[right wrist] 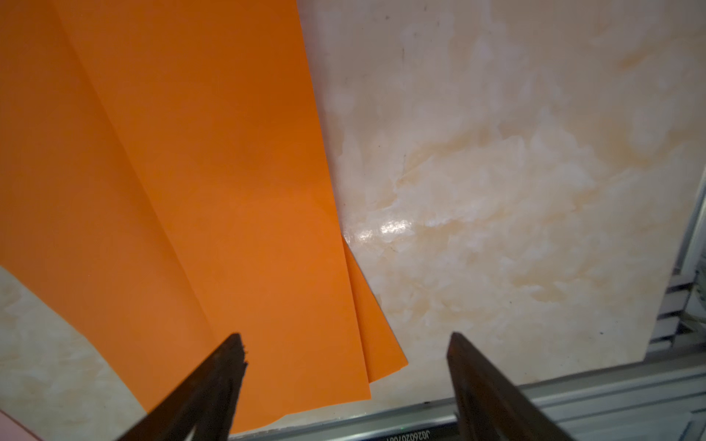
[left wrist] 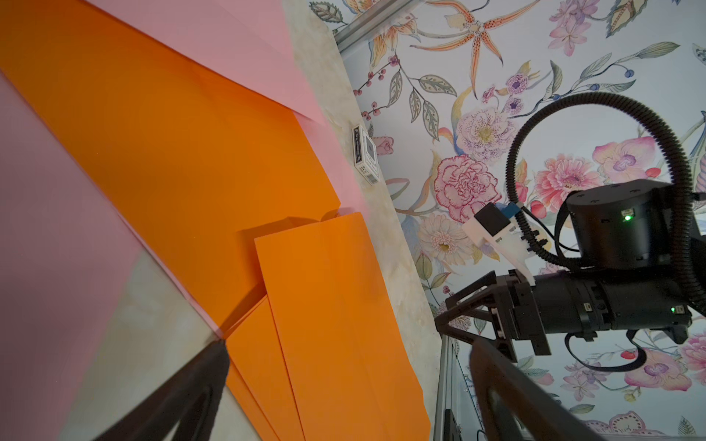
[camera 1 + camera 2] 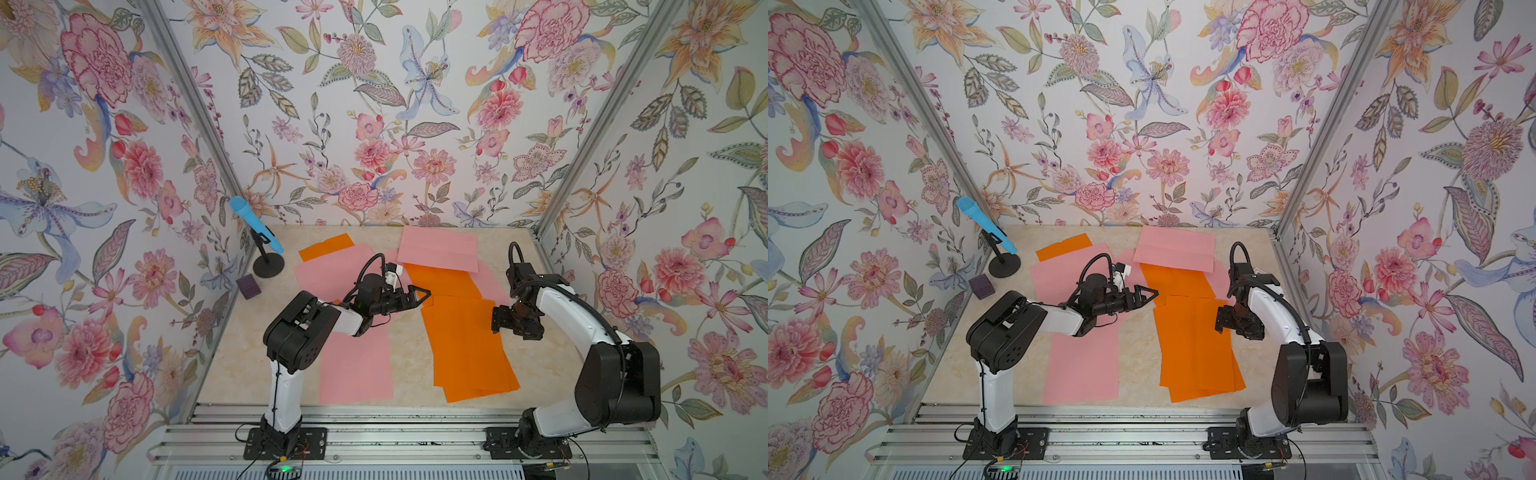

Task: Sort the scattered colored papers by color
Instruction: Place the colored paper.

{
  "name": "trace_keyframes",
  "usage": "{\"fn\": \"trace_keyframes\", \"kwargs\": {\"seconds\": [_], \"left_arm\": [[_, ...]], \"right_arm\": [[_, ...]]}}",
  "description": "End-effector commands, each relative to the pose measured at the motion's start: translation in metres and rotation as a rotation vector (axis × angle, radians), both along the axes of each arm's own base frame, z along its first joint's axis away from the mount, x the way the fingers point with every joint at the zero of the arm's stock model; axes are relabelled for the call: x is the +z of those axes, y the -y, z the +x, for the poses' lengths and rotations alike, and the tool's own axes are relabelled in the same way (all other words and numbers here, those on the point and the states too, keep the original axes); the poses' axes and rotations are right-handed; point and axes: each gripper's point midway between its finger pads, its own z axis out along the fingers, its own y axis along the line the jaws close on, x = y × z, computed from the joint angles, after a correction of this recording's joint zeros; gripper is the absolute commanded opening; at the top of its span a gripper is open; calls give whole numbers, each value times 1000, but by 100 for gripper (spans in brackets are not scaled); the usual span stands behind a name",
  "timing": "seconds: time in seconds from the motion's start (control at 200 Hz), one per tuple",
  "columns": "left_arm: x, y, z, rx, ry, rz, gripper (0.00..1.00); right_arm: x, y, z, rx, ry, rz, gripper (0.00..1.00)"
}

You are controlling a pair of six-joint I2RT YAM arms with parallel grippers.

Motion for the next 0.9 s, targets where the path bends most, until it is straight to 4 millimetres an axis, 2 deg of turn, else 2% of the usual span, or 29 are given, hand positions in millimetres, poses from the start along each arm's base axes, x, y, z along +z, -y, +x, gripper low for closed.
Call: {"fn": "trace_keyframes", "kwargs": {"seconds": [0.0,0.085,0.19,0.285,0.335,0.405,0.53,0.706,0.896], "left_arm": [[9,6,-12,9,6,-32,100],[5,9,-22,2,-6,-31,100],[1,13,-37,-17,-12,-14,100],[-3,19,-54,-47,-13,10,100],[-6,23,-64,-66,-17,25,100],[-10,27,-79,-91,-23,47,100],[-27,23,-97,-91,-50,95,100],[-48,7,-107,-59,-88,135,100],[-50,14,-120,-93,-86,140,100]], "right_arm": [[12,-15,24,-66,140,134,96],[8,-23,39,-96,187,218,97],[-2,-25,53,-124,207,265,76],[-11,-27,60,-127,199,281,28],[-16,-26,63,-130,190,279,17],[-23,-24,67,-132,175,274,16],[-35,-21,70,-144,155,271,16],[-43,-13,70,-177,162,278,16],[-53,-3,70,-205,151,256,15]]}}
